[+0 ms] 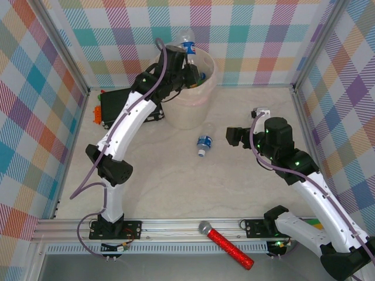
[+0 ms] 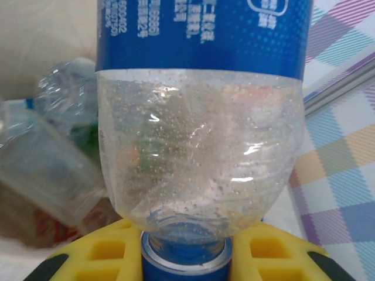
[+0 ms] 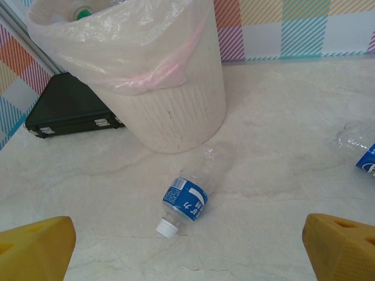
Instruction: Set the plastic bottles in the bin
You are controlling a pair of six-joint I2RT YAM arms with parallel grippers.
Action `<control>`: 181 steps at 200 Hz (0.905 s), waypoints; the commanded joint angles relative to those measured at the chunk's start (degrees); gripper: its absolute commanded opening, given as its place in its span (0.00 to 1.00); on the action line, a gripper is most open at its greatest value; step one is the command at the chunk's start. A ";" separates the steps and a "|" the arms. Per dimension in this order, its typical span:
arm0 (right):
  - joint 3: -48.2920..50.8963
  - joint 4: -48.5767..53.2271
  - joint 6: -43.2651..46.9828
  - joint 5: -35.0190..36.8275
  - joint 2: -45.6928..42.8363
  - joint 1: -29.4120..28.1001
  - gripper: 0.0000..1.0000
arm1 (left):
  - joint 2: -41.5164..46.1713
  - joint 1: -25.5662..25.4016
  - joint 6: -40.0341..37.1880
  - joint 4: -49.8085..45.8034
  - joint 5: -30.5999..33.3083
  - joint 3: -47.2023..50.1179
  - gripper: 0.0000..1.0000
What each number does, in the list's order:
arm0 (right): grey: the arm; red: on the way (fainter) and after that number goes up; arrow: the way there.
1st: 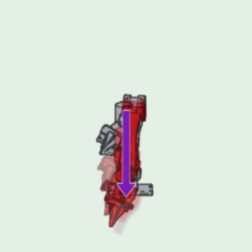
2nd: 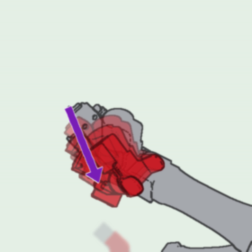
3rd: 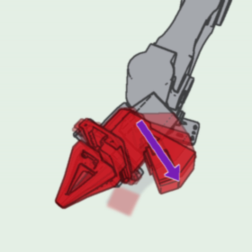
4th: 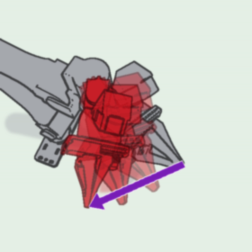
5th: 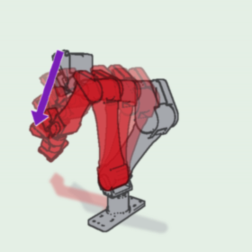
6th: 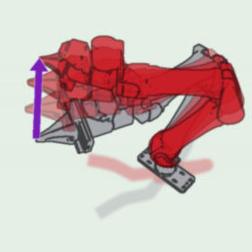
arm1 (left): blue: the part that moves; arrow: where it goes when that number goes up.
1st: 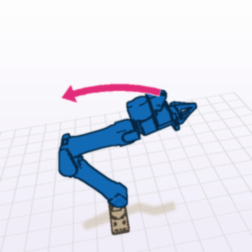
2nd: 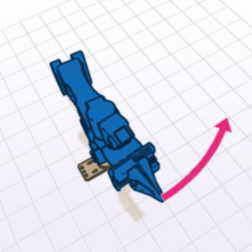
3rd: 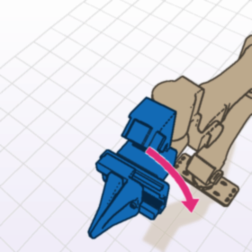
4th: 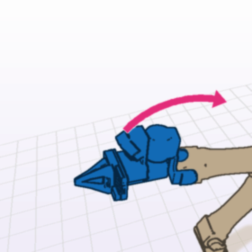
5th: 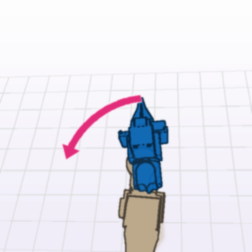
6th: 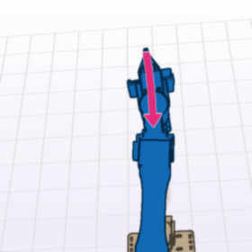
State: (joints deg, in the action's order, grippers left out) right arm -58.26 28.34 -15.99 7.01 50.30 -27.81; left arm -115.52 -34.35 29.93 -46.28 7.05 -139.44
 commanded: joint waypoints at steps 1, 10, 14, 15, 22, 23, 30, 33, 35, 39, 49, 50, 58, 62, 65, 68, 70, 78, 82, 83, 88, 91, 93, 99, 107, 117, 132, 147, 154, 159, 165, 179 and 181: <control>0.49 -0.71 -1.29 0.02 -0.74 -0.14 0.99 | -1.85 1.82 1.58 8.40 -2.52 -1.68 0.24; 0.68 -0.57 -1.35 0.25 -1.08 -0.14 0.99 | -2.51 2.15 2.03 9.80 -2.78 -1.70 0.24; 0.82 -0.49 -1.47 0.28 -1.21 -0.14 0.99 | -2.74 2.30 2.25 10.36 -2.87 -1.69 0.24; 0.84 -0.44 -1.44 0.33 -1.24 -0.14 0.99 | -2.80 2.33 2.29 10.48 -2.94 -1.70 0.24; 0.93 -0.37 -1.57 0.49 -1.55 -0.13 0.99 | -3.15 2.59 2.71 11.41 -3.40 -1.66 0.24; 0.94 -0.38 -1.58 0.52 -1.54 -0.14 0.99 | -3.23 2.61 2.73 11.57 -3.42 -1.69 0.24; 1.17 -0.31 -1.50 0.64 -1.74 -0.14 0.99 | -3.63 2.84 3.23 12.33 -3.66 -1.77 0.24; 1.21 -0.19 -1.50 0.77 -1.86 -0.14 0.99 | -3.80 2.88 3.45 12.59 -3.75 -1.80 0.24; 1.22 -0.19 -1.50 0.74 -1.94 -0.14 0.99 | -3.87 2.93 3.46 12.75 -3.78 -1.80 0.24; 1.22 -0.03 -1.50 0.81 -1.93 -0.14 0.99 | -4.05 2.97 3.73 13.14 -4.10 -1.77 0.24; 1.22 0.22 -1.45 1.12 -2.00 -0.14 0.99 | -4.48 3.06 4.30 13.64 -4.28 -1.80 0.24; 1.22 0.22 -1.43 1.14 -1.98 -0.14 0.99 | -4.50 3.06 4.41 13.66 -4.26 -1.80 0.24; 1.35 0.19 -1.49 1.25 -2.07 -0.14 0.99 | -4.77 3.14 4.98 13.87 -4.69 -1.78 0.24; 1.44 0.18 -1.52 1.30 -2.06 -0.14 0.99 | -4.90 3.15 5.19 14.07 -5.00 -1.72 0.24; 1.48 0.19 -1.58 1.34 -2.13 -0.18 0.99 | -5.02 3.15 5.30 14.17 -5.27 -1.79 0.24; 1.48 0.15 -1.59 1.34 -2.06 -0.21 0.99 | -5.10 3.15 5.50 14.20 -5.50 -1.74 0.24; 1.55 0.10 -1.59 1.41 -2.06 -0.15 0.99 | -5.18 3.15 5.60 14.20 -5.67 -1.77 0.24; 1.65 -0.03 -1.69 1.35 -2.05 -0.14 0.99 | -5.32 3.15 5.82 14.12 -6.15 -1.80 0.25; 1.66 -0.07 -1.76 1.35 -1.98 -0.14 0.99 | -5.26 3.15 5.92 13.90 -6.17 -1.78 0.26; 1.70 -0.06 -1.76 1.35 -1.97 -0.14 0.99 | -5.29 3.15 5.88 13.87 -6.17 -1.75 0.26; 1.74 -0.11 -1.82 1.36 -1.96 -0.14 0.99 | -5.28 3.15 5.79 13.56 -6.13 -1.77 0.28; 1.73 -0.19 -1.85 1.35 -1.91 -0.14 0.99 | -5.30 3.15 5.77 13.30 -6.00 -1.72 0.29; 1.72 -0.18 -1.90 1.34 -1.88 -0.14 0.99 | -5.30 3.15 5.82 13.14 -5.93 -1.76 0.30; 1.76 -0.27 -1.94 1.34 -1.91 -0.14 0.99 | -5.25 3.15 5.75 12.61 -5.76 -1.79 0.34; 1.75 -0.43 -1.98 1.36 -1.87 -0.14 0.99 | -5.14 3.23 5.69 12.07 -5.67 -1.74 0.40; 1.83 -0.49 -2.12 1.44 -1.84 -0.18 0.99 | -4.96 3.32 5.54 11.69 -6.12 -1.75 0.40; 2.00 -0.65 -2.33 1.31 -1.73 -0.14 0.99 | -4.69 3.32 5.46 11.26 -6.25 -1.76 0.46; 2.00 -0.73 -2.63 1.09 -1.71 -0.18 0.99 | -4.42 3.41 5.04 11.09 -6.31 -1.63 0.59; 2.01 -0.66 -2.73 1.01 -1.62 -0.14 0.99 | -4.18 3.41 4.77 10.96 -6.26 -1.46 0.61; 1.97 -0.60 -2.88 0.99 -1.61 -0.14 0.99 | -4.09 3.41 4.72 10.71 -6.07 -1.43 0.63; 1.88 -0.51 -2.98 0.99 -1.75 -0.15 0.99 | -3.93 3.41 4.64 10.44 -5.92 -1.37 0.65; 1.87 -0.48 -3.08 0.99 -1.87 -0.14 0.99 | -3.41 3.41 4.27 10.12 -5.88 -1.18 0.67; 1.91 -0.48 -3.15 0.99 -1.94 -0.14 0.99 | -3.35 3.41 4.26 10.15 -5.86 -1.14 0.67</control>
State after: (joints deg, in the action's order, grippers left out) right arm -56.77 28.53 -18.00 7.88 48.93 -27.81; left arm -120.75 -31.31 35.09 -35.83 1.52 -139.44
